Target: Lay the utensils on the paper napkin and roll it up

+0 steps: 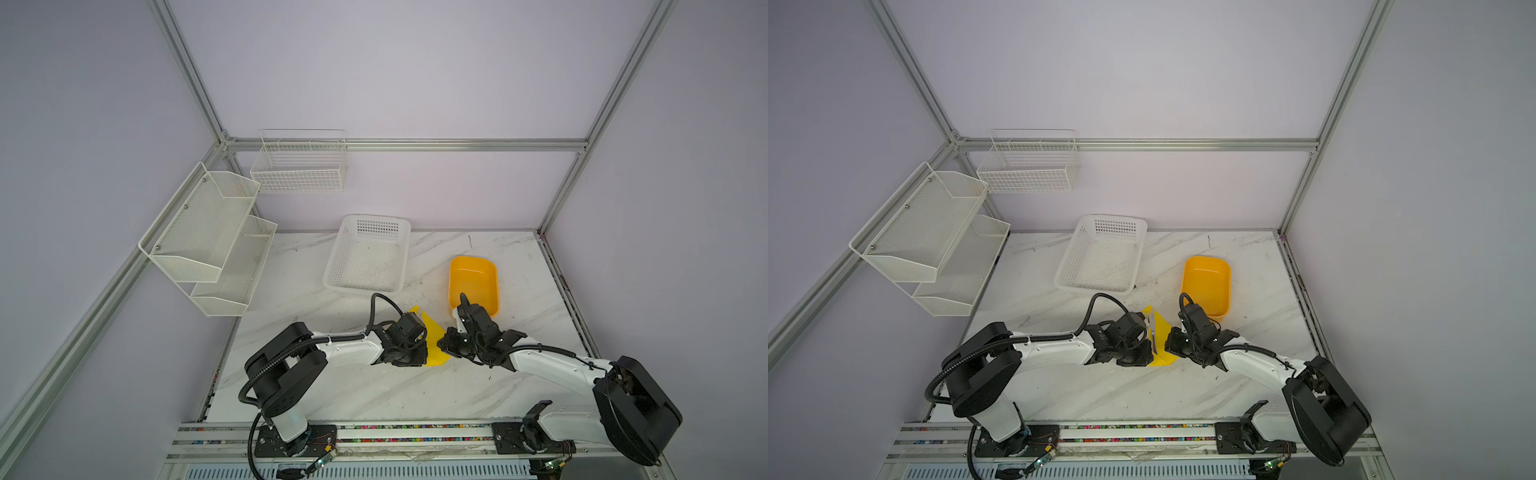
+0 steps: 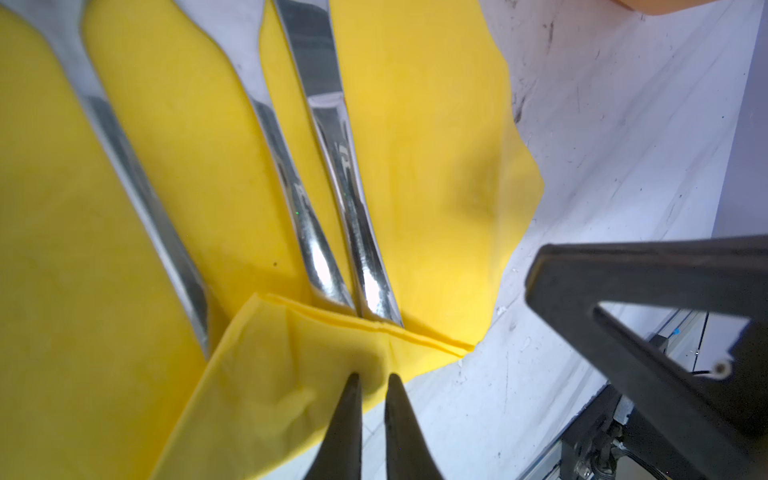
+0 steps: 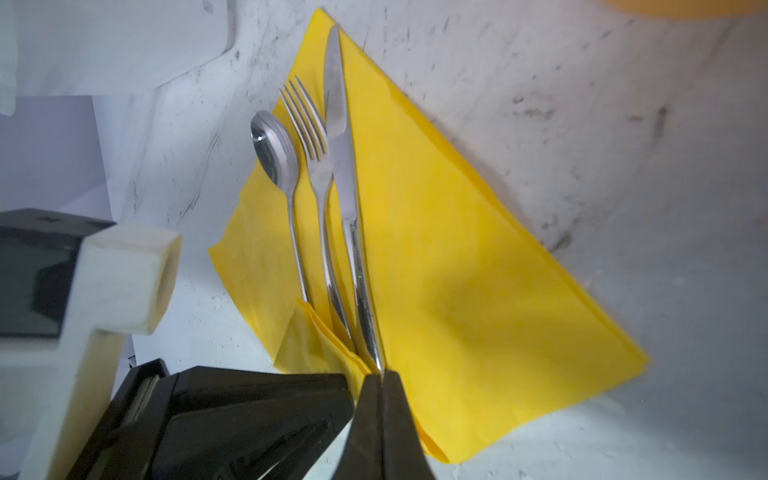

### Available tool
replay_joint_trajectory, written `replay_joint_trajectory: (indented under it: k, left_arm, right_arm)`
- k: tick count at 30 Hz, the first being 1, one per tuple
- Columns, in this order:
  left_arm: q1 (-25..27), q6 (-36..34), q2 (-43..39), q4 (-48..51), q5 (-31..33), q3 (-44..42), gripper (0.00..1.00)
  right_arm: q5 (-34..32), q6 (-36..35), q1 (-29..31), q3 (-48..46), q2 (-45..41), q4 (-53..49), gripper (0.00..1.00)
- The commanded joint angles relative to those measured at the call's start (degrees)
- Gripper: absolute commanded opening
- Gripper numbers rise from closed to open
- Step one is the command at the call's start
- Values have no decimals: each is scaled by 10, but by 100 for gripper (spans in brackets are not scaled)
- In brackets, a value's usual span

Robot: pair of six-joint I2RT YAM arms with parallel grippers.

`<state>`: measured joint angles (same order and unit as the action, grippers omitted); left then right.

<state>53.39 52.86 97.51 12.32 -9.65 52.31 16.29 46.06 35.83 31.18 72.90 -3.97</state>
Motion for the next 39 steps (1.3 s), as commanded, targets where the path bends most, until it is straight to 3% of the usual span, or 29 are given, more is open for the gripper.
replay_joint_trajectory:
  k: [1,9,15,19,26,32,39]
  left_arm:
    - [3,-7,-1,-14,-10,49,13]
    - [2,-3,-2,-11,-7,46,14]
    - [2,-1,-8,-10,-4,42,14]
    - [2,4,-9,-11,0,40,14]
    - [2,7,-20,-11,10,29,14]
    - [2,6,-19,-13,6,31,14]
    - [2,5,-21,-13,8,29,14]
  right_arm:
    - [-2,15,-16,-25,-26,-21,5]
    - [3,31,-57,-58,-71,-23,16]
    - [10,39,-68,-77,-76,-25,31]
    - [56,42,-67,-93,-72,-12,32]
    - [134,114,-66,-152,-121,65,34]
    - [155,168,-66,-181,-136,112,38]
    - [166,217,-66,-198,-86,171,39]
